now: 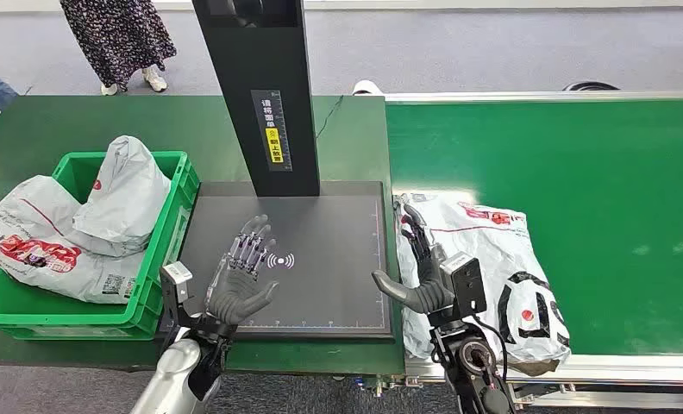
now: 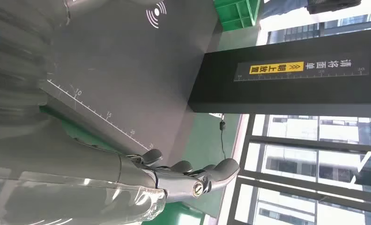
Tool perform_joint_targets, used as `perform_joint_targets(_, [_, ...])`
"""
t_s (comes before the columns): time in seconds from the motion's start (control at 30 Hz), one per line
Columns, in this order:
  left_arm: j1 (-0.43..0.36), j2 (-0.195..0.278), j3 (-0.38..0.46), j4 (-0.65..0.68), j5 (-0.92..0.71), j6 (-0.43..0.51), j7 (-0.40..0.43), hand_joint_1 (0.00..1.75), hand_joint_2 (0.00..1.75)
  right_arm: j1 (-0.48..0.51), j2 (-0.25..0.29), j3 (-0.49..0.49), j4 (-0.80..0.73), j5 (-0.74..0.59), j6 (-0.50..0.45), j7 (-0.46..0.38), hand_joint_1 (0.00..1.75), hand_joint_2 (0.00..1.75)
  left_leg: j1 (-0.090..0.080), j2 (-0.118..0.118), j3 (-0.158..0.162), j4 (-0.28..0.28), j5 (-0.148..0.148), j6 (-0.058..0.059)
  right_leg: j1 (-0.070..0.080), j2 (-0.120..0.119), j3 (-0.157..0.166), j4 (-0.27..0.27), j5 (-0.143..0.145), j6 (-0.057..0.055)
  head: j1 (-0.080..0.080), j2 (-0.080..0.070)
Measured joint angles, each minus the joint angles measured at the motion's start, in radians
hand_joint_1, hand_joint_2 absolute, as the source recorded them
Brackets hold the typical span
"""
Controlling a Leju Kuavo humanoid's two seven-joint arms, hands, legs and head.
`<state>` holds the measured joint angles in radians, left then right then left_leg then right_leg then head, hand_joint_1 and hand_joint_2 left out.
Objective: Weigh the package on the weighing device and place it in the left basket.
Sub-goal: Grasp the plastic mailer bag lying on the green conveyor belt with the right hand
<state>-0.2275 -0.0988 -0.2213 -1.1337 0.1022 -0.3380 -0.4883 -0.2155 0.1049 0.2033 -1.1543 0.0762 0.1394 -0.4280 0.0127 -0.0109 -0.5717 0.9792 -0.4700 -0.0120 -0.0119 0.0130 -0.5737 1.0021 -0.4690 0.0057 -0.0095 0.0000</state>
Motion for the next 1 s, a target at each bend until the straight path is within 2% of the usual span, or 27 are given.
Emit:
perform_joint_targets(0.13, [0.002,0.001,0.001,-0.001,-0.004,0.001,0.0,0.0,1.75,-0.006,-0.01,0.0,0.0,0.108,-0.077,0.06,0.0,1.75,0.0,0.0,0.0,0.0,0.0,0.0,0.0,0.0,0.0,0.0,0.0,0.0,0.0,0.0])
perform_joint_targets(0.27, [0.014,0.005,0.005,-0.011,-0.01,0.003,0.006,0.0,1.75,-0.042,-0.048,-0.002,0.009,0.411,-0.23,0.22,0.0,1.75,0.0,0.0,0.0,0.0,0.0,0.0,0.0,0.0,0.0,0.0,0.0,0.0,0.0,0.0])
perform_joint_targets(0.33, [0.018,0.007,0.006,-0.016,-0.011,0.002,0.01,0.0,1.75,-0.069,-0.072,-0.011,0.02,0.529,-0.256,0.274,0.0,1.75,0.0,0.0,0.0,0.0,0.0,0.0,-0.001,0.0,0.0,0.0,0.001,0.001,0.0,0.0])
perform_joint_targets(0.4, [0.019,0.008,0.008,-0.017,-0.011,0.001,0.015,0.0,1.75,-0.099,-0.093,-0.023,0.036,0.592,-0.256,0.297,0.0,1.75,0.0,0.0,0.0,0.0,0.0,0.0,-0.001,0.0,0.0,0.0,0.001,0.001,0.0,0.0])
perform_joint_targets(0.63, [0.018,0.008,0.008,-0.017,-0.01,0.0,0.02,0.0,1.75,-0.178,-0.145,-0.045,0.105,0.673,-0.233,0.33,0.0,1.75,0.0,0.0,0.0,0.001,0.0,0.0,-0.001,0.0,0.0,0.0,0.001,0.001,0.0,0.0])
perform_joint_targets(1.0, [0.017,0.008,0.009,-0.017,-0.01,0.001,0.022,0.0,1.75,-0.207,-0.161,-0.044,0.16,0.693,-0.206,0.355,0.0,1.75,0.0,0.0,0.0,0.0,0.0,0.0,-0.001,0.0,0.0,0.0,0.001,0.001,0.0,0.0])
